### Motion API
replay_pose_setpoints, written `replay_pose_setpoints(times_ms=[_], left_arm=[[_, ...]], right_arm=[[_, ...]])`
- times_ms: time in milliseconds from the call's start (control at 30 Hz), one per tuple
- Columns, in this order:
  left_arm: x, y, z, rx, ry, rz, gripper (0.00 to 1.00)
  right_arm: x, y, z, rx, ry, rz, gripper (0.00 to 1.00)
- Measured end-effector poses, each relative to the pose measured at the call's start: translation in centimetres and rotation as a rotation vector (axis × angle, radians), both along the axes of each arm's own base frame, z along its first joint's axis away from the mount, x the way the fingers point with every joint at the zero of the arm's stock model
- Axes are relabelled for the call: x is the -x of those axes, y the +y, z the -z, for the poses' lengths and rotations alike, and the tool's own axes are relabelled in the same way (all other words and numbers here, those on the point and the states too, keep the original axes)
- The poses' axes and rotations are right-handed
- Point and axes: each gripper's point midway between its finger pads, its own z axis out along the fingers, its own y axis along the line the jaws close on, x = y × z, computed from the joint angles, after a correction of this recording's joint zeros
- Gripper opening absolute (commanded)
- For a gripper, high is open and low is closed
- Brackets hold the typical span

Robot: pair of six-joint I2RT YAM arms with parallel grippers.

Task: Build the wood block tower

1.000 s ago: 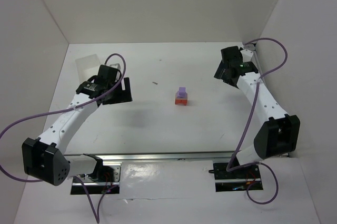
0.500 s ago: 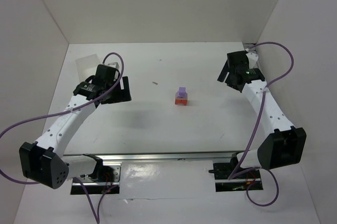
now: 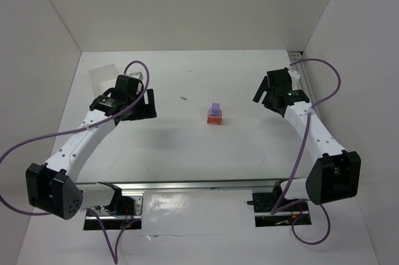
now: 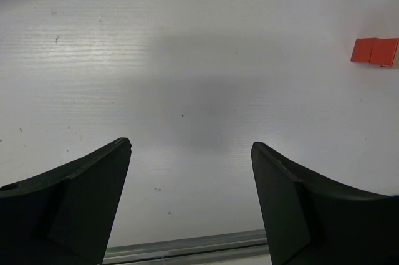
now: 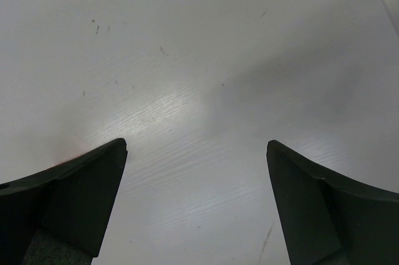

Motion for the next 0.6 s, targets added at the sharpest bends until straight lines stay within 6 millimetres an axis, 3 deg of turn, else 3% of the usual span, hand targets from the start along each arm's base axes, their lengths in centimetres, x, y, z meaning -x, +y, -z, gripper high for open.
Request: replay_pose_setpoints(times_ms=[167,600], left_arm=[[-0.7,-0.2,1.0,-0.006,0.021,0.002,0.91],[-1.3,-1.1,0.6,0.032,-0.004,0.025,0.91]], right_arm=[[0.7,-0.1,0.1,-0.008,-0.025,0.001,1.00],[0.2,0.3,-0.2,-0.023,-0.049,-0.008,1.00]])
